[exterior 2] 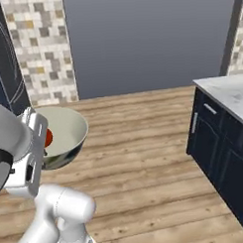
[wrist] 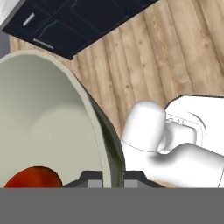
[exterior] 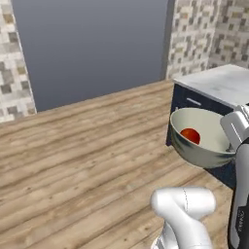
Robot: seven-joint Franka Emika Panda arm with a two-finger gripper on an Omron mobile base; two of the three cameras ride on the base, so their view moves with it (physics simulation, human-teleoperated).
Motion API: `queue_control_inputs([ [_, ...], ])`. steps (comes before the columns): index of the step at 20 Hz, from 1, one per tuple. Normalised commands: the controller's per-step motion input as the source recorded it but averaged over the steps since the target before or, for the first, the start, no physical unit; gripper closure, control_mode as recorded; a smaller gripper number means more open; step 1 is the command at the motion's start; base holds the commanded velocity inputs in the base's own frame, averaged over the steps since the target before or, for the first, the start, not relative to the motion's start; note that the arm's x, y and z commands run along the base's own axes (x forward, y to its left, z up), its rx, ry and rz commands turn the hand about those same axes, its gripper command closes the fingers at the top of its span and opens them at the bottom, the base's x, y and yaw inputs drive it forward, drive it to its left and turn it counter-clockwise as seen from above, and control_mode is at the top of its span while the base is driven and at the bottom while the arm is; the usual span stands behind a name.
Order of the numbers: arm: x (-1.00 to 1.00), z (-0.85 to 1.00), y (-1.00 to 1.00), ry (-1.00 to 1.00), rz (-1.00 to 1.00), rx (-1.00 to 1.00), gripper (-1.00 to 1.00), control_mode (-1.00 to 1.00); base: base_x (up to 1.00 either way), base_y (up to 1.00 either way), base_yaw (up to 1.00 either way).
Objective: Pick the tomato from the cabinet and place it in the bowl. Then pick the bowl and place it in the sink. Then turn on the sink facuet.
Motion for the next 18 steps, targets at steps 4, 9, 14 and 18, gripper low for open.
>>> queue_control_inputs([
  [4,0.0,0.0,0.0,0.0,0.0,0.0,1.0,1.0,0.0,-0.1,-0.68],
  [9,0.0,0.0,0.0,0.0,0.0,0.0,1.0,1.0,0.0,-0.19,-0.66],
  [14,0.0,0.0,0.0,0.0,0.0,0.0,1.0,1.0,0.09,-0.29,-0.62],
  [18,0.0,0.0,0.0,0.0,0.0,0.0,1.0,1.0,0.19,-0.21,-0.61],
])
